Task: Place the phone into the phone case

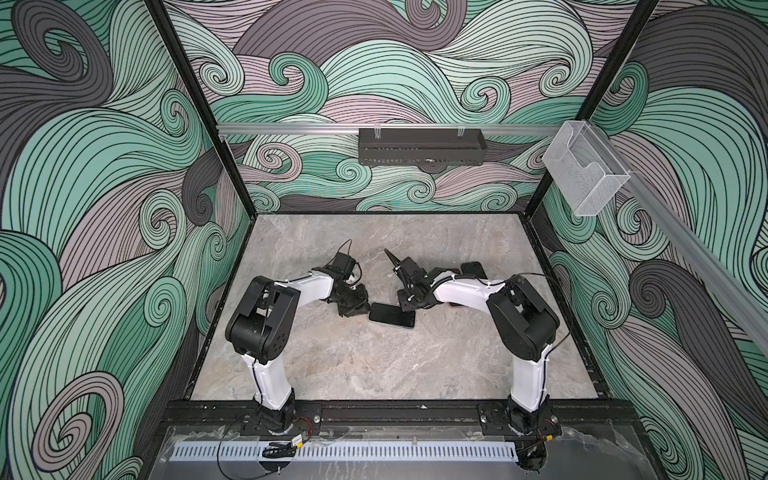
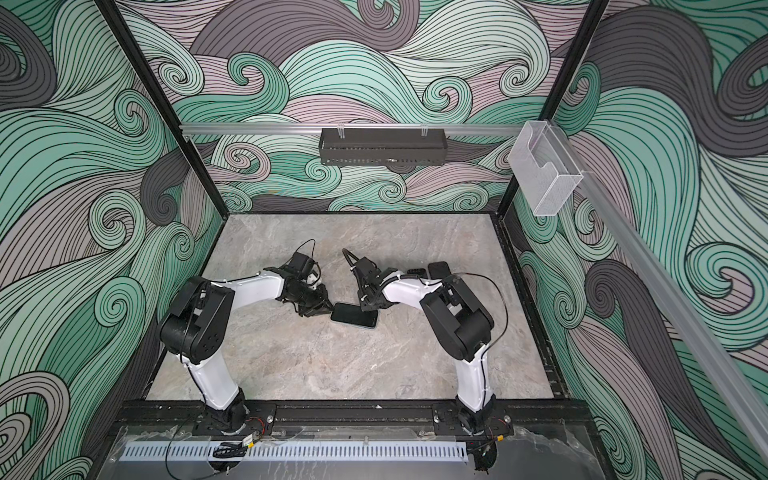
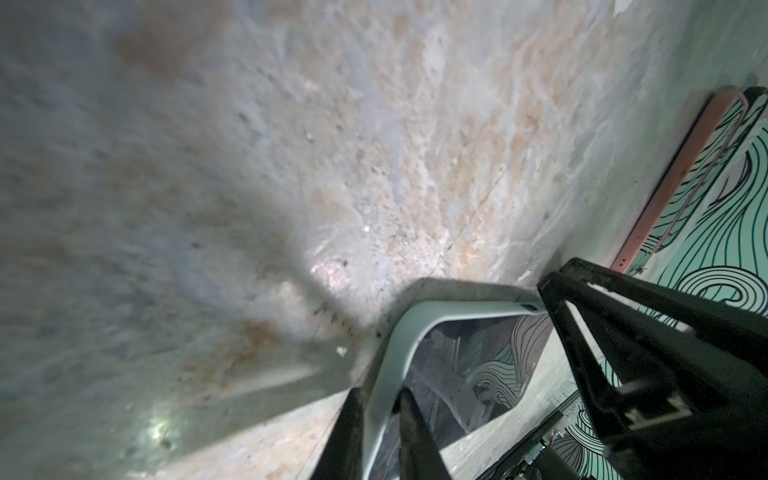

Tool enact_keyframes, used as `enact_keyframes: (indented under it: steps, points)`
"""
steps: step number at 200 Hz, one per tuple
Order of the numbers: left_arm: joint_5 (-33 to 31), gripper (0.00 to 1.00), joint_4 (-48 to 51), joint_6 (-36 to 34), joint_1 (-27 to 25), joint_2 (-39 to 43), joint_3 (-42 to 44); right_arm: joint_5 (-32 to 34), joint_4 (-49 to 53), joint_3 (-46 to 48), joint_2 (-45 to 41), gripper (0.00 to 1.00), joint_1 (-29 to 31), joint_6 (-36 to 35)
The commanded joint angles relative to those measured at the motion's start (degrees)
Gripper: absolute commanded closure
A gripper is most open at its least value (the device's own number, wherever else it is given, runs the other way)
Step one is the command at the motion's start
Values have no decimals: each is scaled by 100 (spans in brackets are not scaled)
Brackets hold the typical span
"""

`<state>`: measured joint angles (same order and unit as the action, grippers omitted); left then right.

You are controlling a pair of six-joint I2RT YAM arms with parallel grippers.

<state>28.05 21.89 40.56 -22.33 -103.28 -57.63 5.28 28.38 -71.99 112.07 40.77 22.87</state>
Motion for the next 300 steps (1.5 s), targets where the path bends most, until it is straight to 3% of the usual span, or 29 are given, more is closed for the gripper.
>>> enact_keyframes:
  steps: [1,55,101,130,300]
  points:
    - [-125,80,190,-96,-35,149,-30,-136,1298,-40,-141,71,-73,-79]
    - [-210,78,315,-227,-35,395,-15,-438,1652,275,-913,66,-92,119]
    - [-94,74,430,-482,-36,506,18,-987,1245,928,-1410,67,61,353]
    - [117,74,383,-557,-35,338,64,-1212,959,1013,-1312,67,193,365]
    - [196,79,373,-678,-40,134,184,-1120,903,821,-828,69,334,305]
